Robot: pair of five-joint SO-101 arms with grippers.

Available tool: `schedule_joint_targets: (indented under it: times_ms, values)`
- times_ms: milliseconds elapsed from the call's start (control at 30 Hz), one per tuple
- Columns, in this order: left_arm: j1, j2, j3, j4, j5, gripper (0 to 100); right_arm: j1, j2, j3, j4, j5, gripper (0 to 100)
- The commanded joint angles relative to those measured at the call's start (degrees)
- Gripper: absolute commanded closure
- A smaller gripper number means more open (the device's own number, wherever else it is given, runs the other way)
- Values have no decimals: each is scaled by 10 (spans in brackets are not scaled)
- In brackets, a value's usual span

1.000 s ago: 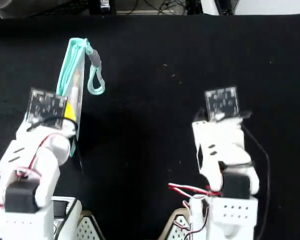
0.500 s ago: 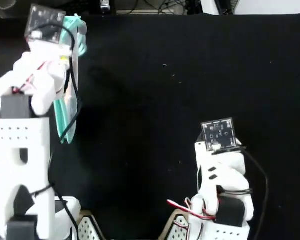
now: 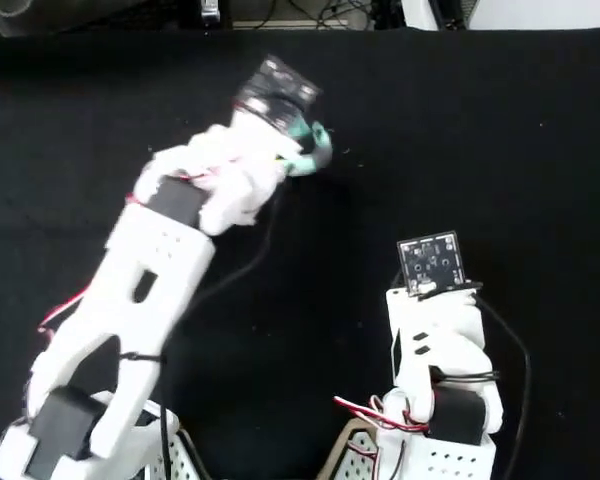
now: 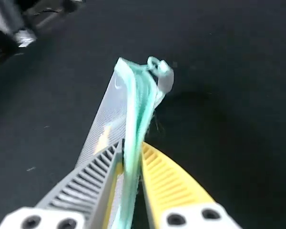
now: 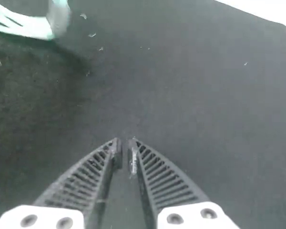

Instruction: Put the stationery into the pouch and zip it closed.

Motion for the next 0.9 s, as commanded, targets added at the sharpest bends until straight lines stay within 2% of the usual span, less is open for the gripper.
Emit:
schedule_joint_targets:
  times_ms: [0, 100, 233, 433, 567, 700, 767, 867]
  values:
    - [7, 11, 15, -21, 4, 931, 8, -36, -4, 12, 3, 956]
    - [12, 18, 15, -3, 4, 830, 8, -36, -2, 12, 3, 956]
    - [14, -7, -22, 67, 4, 736, 5, -36, -2, 12, 3, 956]
    - [4, -109, -104, 182, 4, 718, 5, -36, -1, 12, 3, 956]
    - [-15, -196, -113, 235, 4, 718, 4, -36, -1, 12, 2, 956]
    - [-68, -269, -112, 278, 1, 721, 4, -36, -1, 13, 3, 956]
    - [-124, -293, -95, 299, 0, 723, 4, -36, -1, 13, 3, 956]
    - [-222, -322, -9, 303, 0, 813, 4, -39, 7, 26, 4, 956]
